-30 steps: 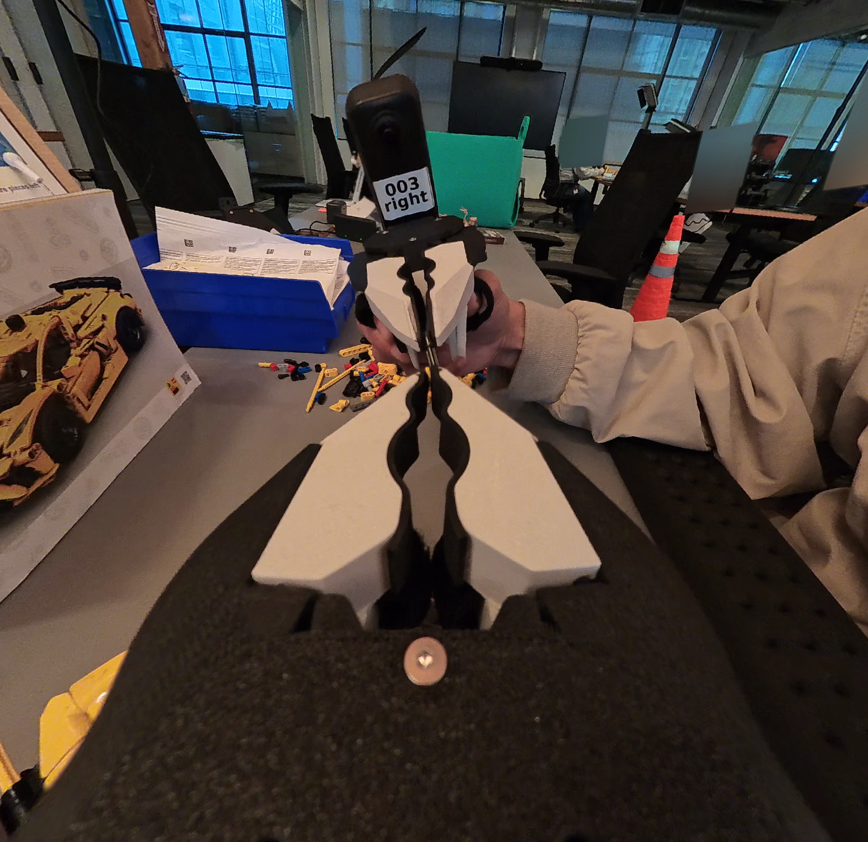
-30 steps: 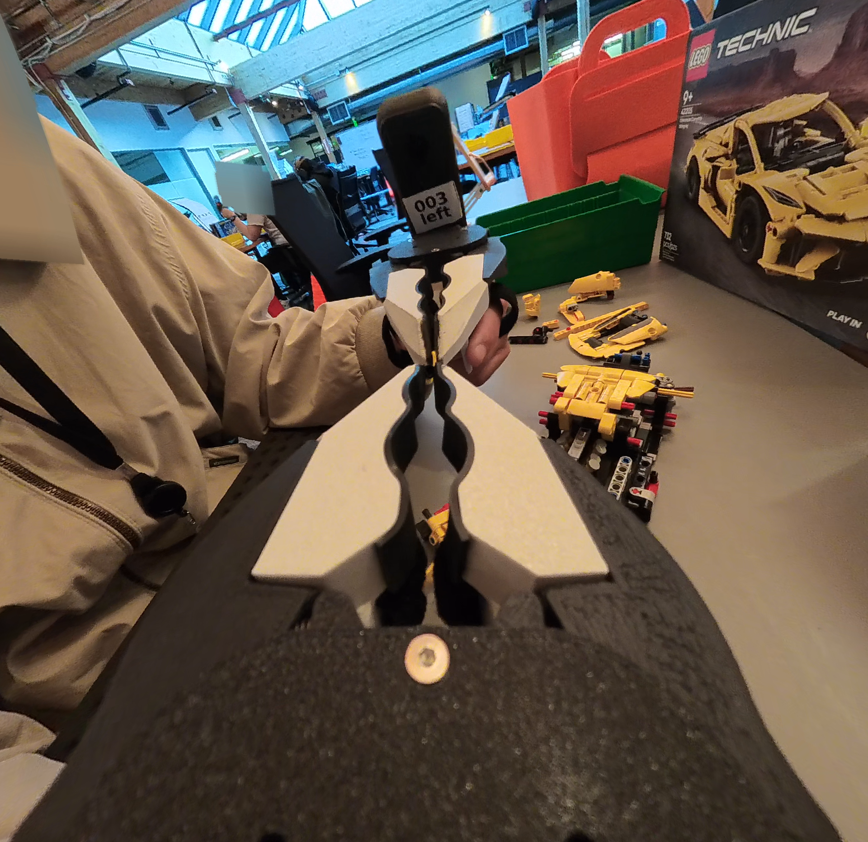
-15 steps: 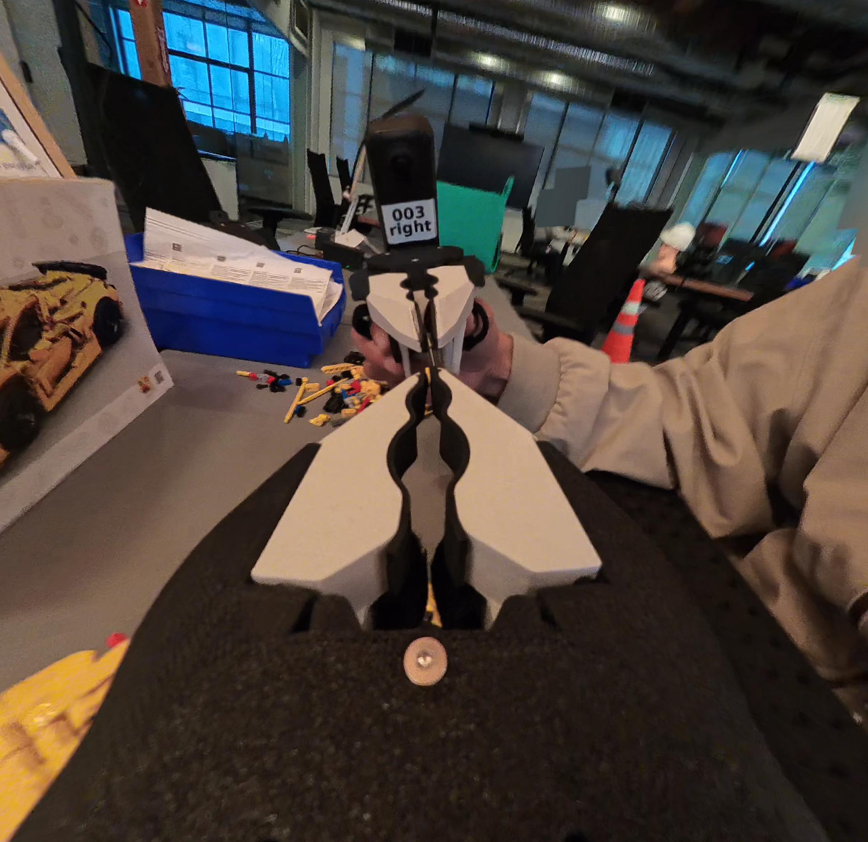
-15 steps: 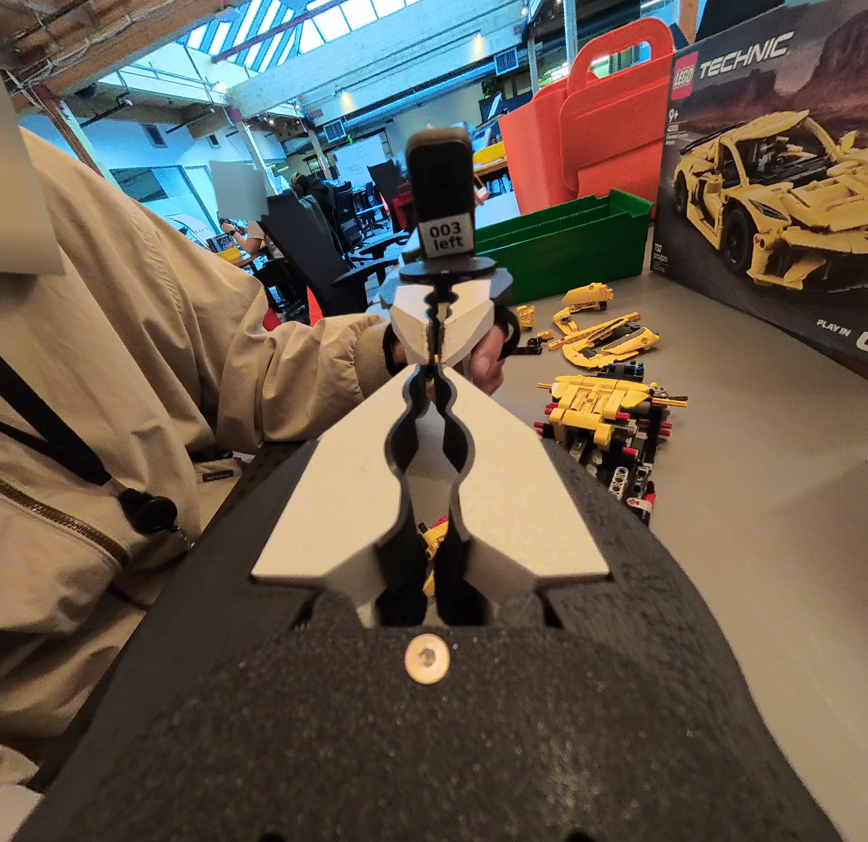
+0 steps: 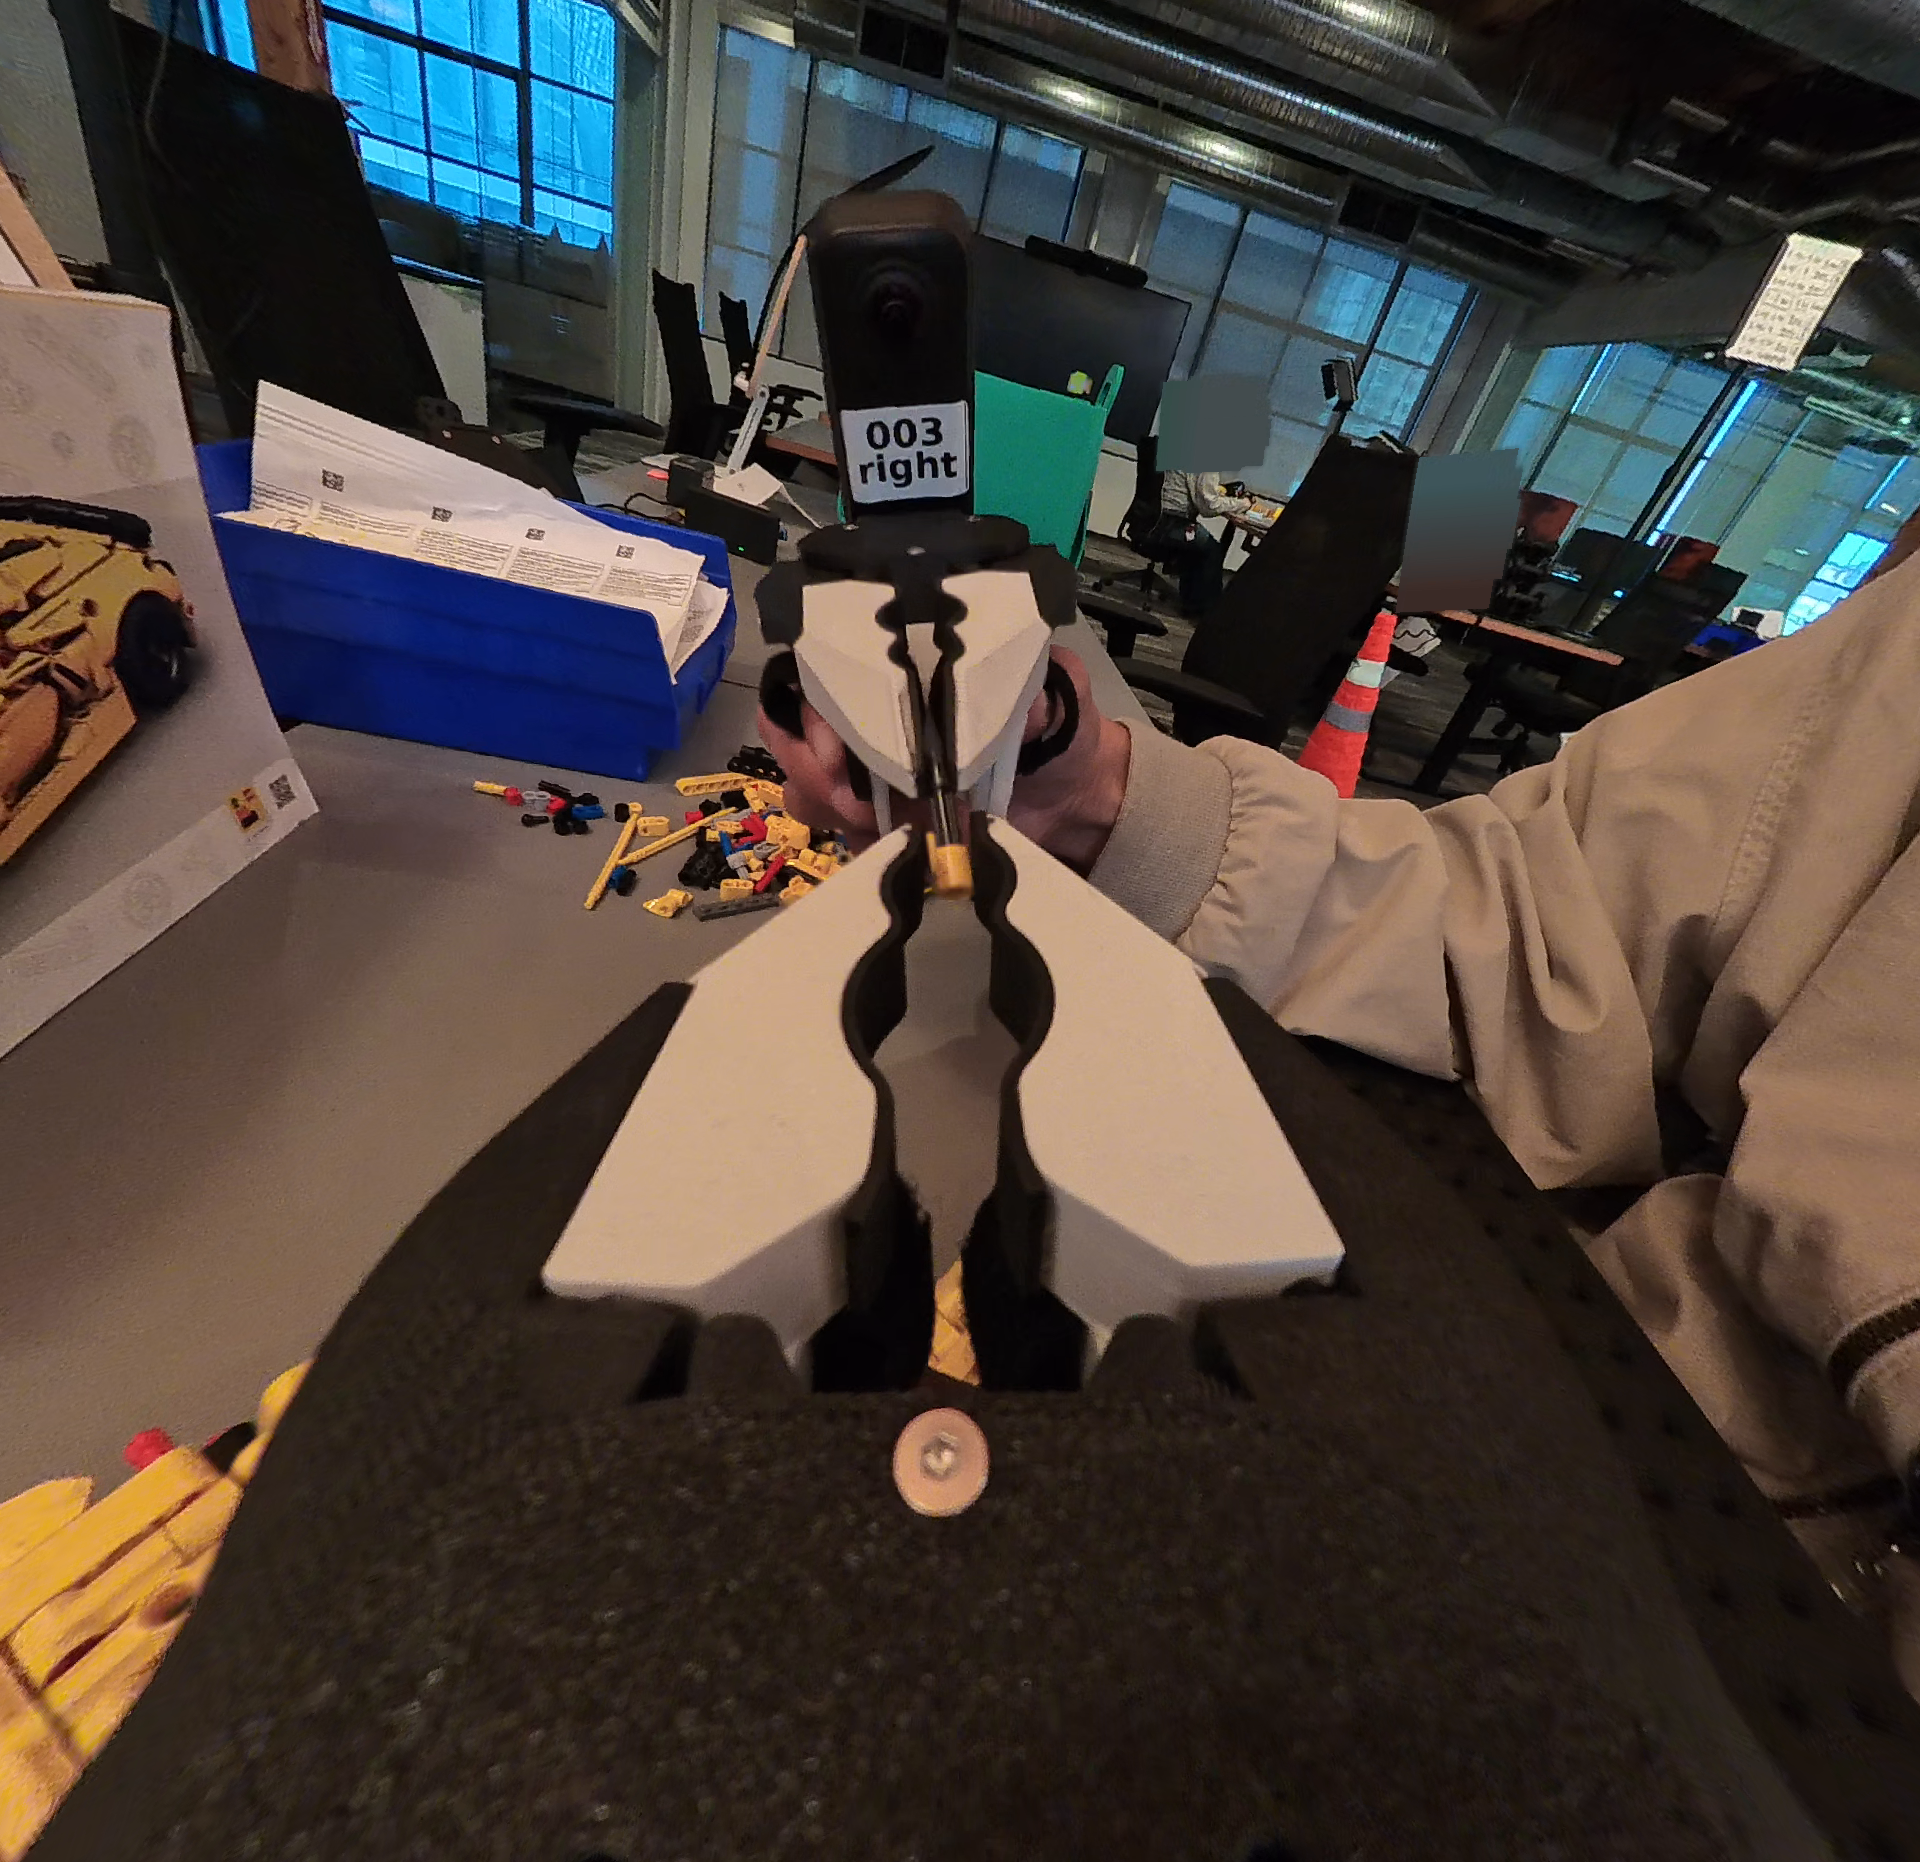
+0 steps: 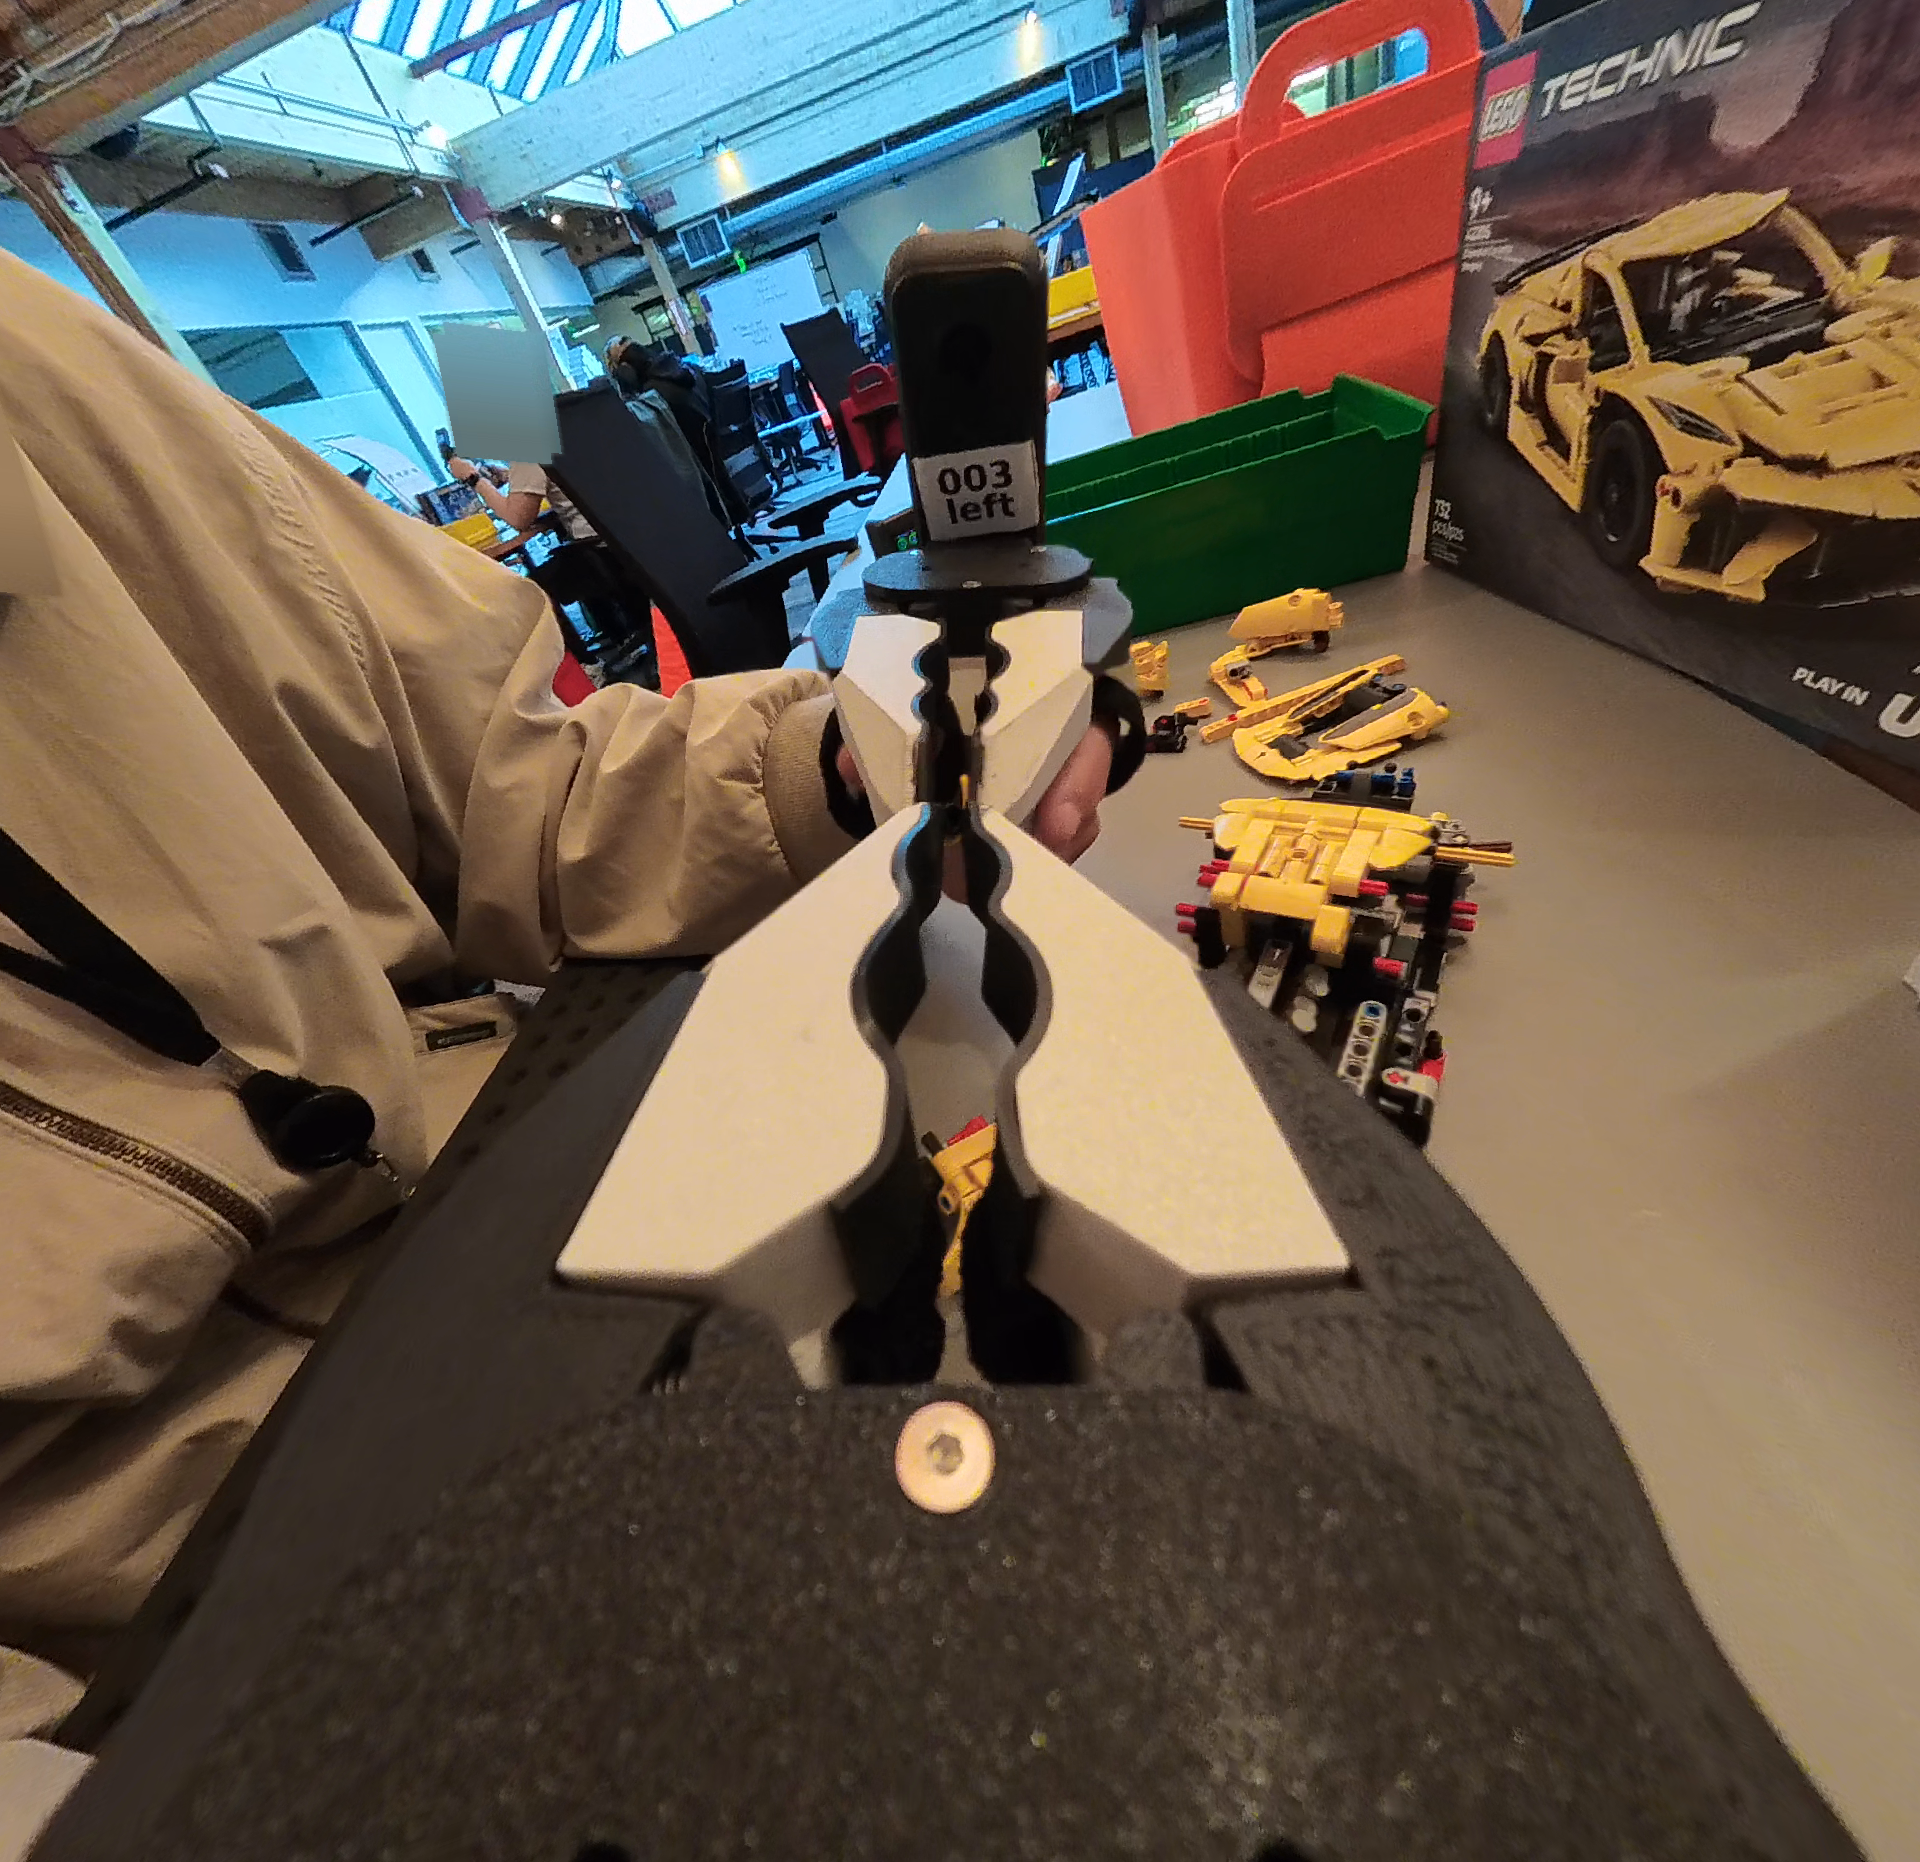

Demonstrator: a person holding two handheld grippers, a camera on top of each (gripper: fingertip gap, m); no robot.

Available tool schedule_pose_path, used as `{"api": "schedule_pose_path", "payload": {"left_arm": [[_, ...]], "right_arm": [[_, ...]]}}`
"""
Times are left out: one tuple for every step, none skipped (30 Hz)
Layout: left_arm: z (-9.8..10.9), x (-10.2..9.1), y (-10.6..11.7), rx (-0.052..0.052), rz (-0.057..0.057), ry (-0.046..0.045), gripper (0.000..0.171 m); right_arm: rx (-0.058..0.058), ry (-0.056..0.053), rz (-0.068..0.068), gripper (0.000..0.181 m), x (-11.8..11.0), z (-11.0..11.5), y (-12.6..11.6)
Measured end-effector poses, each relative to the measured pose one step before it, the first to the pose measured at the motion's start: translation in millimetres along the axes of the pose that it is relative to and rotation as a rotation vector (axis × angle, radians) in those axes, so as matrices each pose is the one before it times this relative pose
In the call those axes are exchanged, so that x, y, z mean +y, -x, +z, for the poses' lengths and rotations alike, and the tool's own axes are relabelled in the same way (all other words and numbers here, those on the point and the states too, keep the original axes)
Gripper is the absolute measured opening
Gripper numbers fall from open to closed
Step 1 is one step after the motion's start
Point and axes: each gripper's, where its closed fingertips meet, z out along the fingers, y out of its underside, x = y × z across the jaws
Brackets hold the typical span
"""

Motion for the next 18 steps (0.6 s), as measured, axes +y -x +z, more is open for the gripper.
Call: {"api": "schedule_pose_path", "payload": {"left_arm": [[0.44,1.87,-0.69,0.0047,-0.0014,0.00819,0.006],[-0.66,1.04,0.69,-0.0012,-0.0008,0.0063,0.006],[-0.45,0.93,0.96,-0.0022,-0.0007,0.00938,0.006],[0.12,0.01,0.92,-0.0053,0.0021,0.00386,0.006],[0.42,0.78,-0.58,-0.0018,0.0115,0.01162,0.006],[0.61,5.59,-1.57,-0.001,0.0278,0.04521,0.006],[-0.77,12.92,-2.4,0.0057,0.0467,0.08694,0.005],[-2.18,12.32,2.9,-0.0271,0.0293,0.0685,0.005],[-5.19,-2.52,4.1,-0.0234,-0.0028,-0.02679,0.005],[-7.58,-17.87,-1.82,0.0278,-0.0422,-0.10179,0.005],[-4.47,-14.82,-4.04,0.0325,-0.0236,-0.06395,0.005],[-0.29,-2.88,0.81,-0.0085,0.0137,0.00537,0.005],[1.95,4.74,3.77,-0.0227,0.01,0.03449,0.005],[3.18,6.25,4.77,-0.0243,-0.0073,0.02717,0.005],[3.96,5.47,4.1,-0.0204,-0.0214,0.01567,0.005],[5.23,5.7,2.27,-0.0134,-0.025,0.022,0.005],[6.73,7.19,0.85,-0.0108,-0.0117,0.04177,0.006],[7.97,8.06,3.66,-0.0358,0.0072,0.05688,0.006]], "right_arm": [[-0.0007,0.0028,0.0004,0.002,0.24,0.69,0.15],[0.0045,0.0074,0.0002,0.002,1.36,0.39,-0.74],[0.0032,0.0016,0.0031,0.002,0.82,0.24,-0.93],[0.0006,-0.0096,0.0037,0.002,-0.87,-0.33,-0.93],[-0.0104,0.0019,0.0041,0.002,0.57,-0.39,0.62],[0.0022,0.0142,-0.0097,0.003,1.37,-2.21,-0.16],[0.0116,-0.1077,-0.0029,0.002,-17.87,-13.31,-1.36],[-0.0207,-0.1459,0.0127,0.002,-28.28,-25.36,2.7],[0.0366,-0.0792,-0.0253,0.001,-21.77,-25.8,-1.44],[0.0804,0.0345,-0.055,0.001,-4.03,-17.82,-6.84],[0.0313,0.0419,-0.0128,0.002,1.01,-9.86,-2.06],[0.0117,0.0257,0.0044,0.002,0.53,-4.71,1.04],[0.0404,0.0532,-0.002,0.002,4.59,-2.61,-1.92],[0.0642,0.1078,0.0115,0.002,11.27,-3.89,-4.46],[0.0984,0.1544,0.0154,0.002,18.3,-8.01,-8.54],[0.1316,0.1595,0.0204,0.002,24.01,-11.06,-14.85],[0.1371,0.1601,0.032,0.002,29.37,-10.64,-20.19],[0.1409,0.1246,0.0424,0.003,27.48,-7.5,-25.71]]}}
